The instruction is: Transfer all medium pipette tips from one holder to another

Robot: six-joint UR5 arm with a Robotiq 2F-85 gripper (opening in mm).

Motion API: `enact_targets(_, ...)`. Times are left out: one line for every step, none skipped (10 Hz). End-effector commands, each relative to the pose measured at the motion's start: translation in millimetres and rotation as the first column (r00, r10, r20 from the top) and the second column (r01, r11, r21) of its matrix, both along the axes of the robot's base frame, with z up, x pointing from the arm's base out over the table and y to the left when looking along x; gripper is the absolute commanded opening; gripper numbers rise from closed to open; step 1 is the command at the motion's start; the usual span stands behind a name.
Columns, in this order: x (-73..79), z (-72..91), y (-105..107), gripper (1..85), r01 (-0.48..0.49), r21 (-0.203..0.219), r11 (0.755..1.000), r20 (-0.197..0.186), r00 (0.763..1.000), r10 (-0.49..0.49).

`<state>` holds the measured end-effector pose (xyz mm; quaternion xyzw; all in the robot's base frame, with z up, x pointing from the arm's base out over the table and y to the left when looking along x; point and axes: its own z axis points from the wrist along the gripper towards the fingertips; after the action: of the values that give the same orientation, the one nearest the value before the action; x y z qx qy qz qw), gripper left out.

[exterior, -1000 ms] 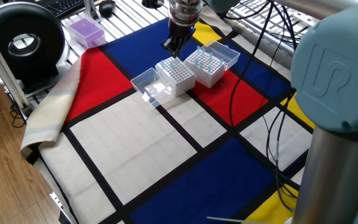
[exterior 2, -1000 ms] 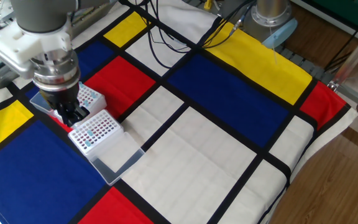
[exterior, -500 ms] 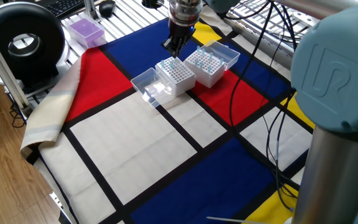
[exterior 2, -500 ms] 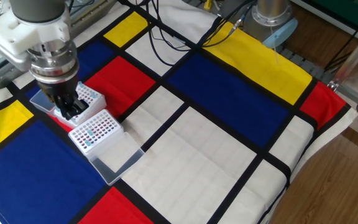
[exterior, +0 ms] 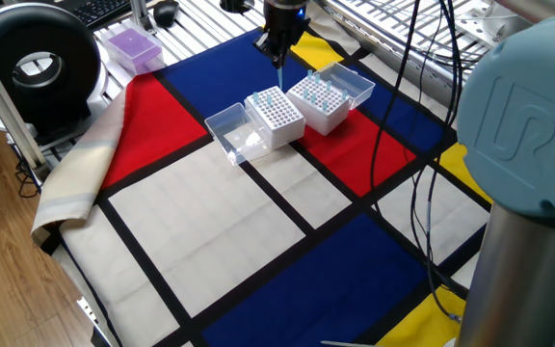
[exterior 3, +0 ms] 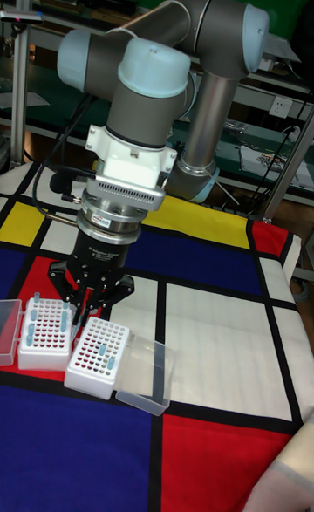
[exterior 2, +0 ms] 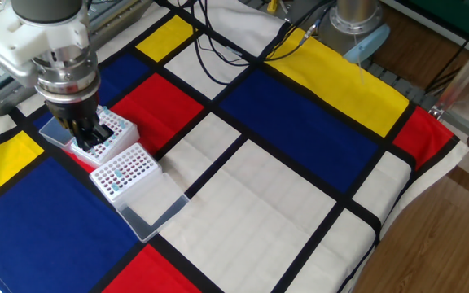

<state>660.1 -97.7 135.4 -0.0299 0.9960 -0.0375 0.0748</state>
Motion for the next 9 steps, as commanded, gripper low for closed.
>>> enact_targets(-2.7, -2.6, -10, 11.7, -0.006, 0.015, 1.000, 0.010, 1.000, 0.006)
enact_targets(-3.1, -3.7, -11, 11.7, -0.008, 0.017, 1.000, 0.011, 1.000, 0.008)
enact_targets(-3.5, -5.6, -13, 11.7, -0.011, 0.024, 1.000, 0.015, 1.000, 0.011)
enact_targets(-4.5, -7.9, -14, 11.7, -0.013, 0.033, 0.999, 0.017, 1.000, 0.013)
enact_targets(-5.2, -9.4, -15, 11.7, -0.015, 0.036, 0.999, 0.017, 1.000, 0.014)
enact_targets(-5.5, -9.5, -15, 11.7, -0.012, 0.037, 0.999, 0.017, 1.000, 0.011)
enact_targets(-6.1, -10.0, -13, 11.7, -0.007, 0.045, 0.999, 0.016, 1.000, 0.006)
enact_targets(-6.3, -11.0, -12, 11.7, -0.005, 0.048, 0.999, 0.016, 1.000, 0.005)
enact_targets(-6.6, -13.7, -11, 11.7, -0.006, 0.059, 0.998, 0.017, 1.000, 0.005)
